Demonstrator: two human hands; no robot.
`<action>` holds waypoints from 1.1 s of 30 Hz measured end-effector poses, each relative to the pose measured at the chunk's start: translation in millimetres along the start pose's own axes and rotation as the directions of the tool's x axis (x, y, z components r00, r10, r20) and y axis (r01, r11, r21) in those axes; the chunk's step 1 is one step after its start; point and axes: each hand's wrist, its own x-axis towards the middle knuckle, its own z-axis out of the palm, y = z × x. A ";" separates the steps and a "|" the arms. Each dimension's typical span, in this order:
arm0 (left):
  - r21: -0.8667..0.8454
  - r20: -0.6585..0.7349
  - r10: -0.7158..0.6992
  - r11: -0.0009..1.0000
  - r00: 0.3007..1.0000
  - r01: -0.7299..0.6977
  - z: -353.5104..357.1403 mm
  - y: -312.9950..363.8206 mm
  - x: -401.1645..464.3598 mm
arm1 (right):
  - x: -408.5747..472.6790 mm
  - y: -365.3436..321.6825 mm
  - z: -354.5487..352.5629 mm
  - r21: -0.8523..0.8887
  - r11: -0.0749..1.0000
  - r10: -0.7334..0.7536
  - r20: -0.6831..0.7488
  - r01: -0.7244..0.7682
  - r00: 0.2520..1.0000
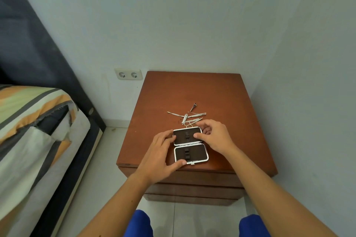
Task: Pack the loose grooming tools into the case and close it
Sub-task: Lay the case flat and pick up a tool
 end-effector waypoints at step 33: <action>0.193 -0.364 0.279 0.956 0.889 -0.221 44.1 12.7 -15.1 | 43.7 -10.6 16.9 -0.062 0.955 -0.262 0.291 0.291 0.920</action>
